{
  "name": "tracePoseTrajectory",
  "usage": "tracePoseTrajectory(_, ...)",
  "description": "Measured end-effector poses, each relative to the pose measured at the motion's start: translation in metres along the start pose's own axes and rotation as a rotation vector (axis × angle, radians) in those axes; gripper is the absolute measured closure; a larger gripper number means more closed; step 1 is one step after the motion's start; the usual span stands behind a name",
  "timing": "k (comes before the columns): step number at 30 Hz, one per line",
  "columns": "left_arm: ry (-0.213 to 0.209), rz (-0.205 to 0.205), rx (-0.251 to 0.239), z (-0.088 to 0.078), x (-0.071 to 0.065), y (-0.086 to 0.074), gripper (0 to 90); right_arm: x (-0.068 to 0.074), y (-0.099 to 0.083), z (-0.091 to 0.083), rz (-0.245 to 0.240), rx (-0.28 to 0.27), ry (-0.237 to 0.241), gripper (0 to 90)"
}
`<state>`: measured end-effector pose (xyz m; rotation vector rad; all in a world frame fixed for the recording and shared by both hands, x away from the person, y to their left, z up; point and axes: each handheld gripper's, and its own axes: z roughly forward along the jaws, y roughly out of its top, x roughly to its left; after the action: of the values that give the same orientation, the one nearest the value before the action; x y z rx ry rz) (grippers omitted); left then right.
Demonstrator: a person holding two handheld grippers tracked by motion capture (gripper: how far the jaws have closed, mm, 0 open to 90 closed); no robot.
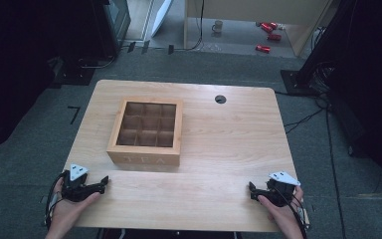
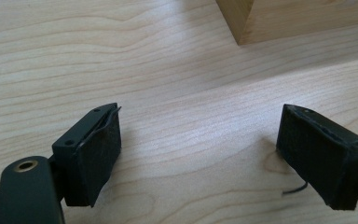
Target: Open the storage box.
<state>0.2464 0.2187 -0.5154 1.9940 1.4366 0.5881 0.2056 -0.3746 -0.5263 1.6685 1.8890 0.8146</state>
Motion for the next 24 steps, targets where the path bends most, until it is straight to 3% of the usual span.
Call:
tracePoseTrajectory(4, -0.054, -0.040, -0.011, -0.003, 0.003, 0.002, 14.8, 0.001, 0.001, 0.001, -0.004, 0.000, 0.003, 0.1)
tracePoseTrajectory(11, -0.118, -0.046, -0.071, -0.014, -0.006, 0.021, 15.3, 0.003, 0.004, 0.000, -0.015, 0.007, -0.006, 4.0)
tracePoseTrajectory(16, -0.140, -0.031, -0.096, -0.016, -0.013, 0.037, 16.1, 0.007, 0.011, -0.004, 0.013, -0.008, 0.017, 5.6)
tracePoseTrajectory(24, -0.155, 0.010, -0.093, -0.010, -0.022, 0.053, 22.3, 0.021, 0.029, -0.012, -0.002, -0.050, 0.031, 7.1)
